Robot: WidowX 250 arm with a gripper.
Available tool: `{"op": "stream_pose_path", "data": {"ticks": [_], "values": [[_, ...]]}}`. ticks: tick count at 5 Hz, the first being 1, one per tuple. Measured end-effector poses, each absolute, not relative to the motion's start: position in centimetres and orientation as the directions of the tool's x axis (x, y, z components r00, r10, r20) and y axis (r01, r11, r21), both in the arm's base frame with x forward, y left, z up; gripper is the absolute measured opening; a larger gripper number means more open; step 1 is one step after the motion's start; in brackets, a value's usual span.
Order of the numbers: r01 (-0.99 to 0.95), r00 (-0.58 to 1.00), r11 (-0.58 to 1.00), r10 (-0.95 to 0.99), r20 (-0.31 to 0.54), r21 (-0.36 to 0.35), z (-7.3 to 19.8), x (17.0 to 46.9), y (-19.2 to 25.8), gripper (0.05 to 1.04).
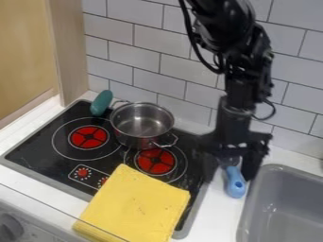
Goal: Take the blue spoon and move it to the right side of the stove
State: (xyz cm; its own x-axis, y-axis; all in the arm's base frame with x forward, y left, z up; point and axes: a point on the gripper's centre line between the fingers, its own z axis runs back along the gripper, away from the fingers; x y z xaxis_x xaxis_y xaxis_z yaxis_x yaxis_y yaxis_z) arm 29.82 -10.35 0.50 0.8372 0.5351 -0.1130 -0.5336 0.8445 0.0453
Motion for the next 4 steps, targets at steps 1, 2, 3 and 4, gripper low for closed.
{"op": "stream_pose_path", "data": {"ticks": [1, 2, 3, 4], "values": [[-0.535, 0.838, 0.843, 0.538, -0.084, 0.063, 2.5, 29.9, -9.3, 1.005], [-0.515, 0.851, 0.851, 0.522, -0.054, 0.107, 4.4, 29.5, -8.3, 0.999], [-0.493, 0.866, 0.864, 0.499, -0.04, 0.102, 6.6, 28.5, -6.7, 0.999], [-0.549, 0.83, 0.823, 0.557, -0.02, 0.144, 8.4, 26.3, -2.9, 0.999]]}}
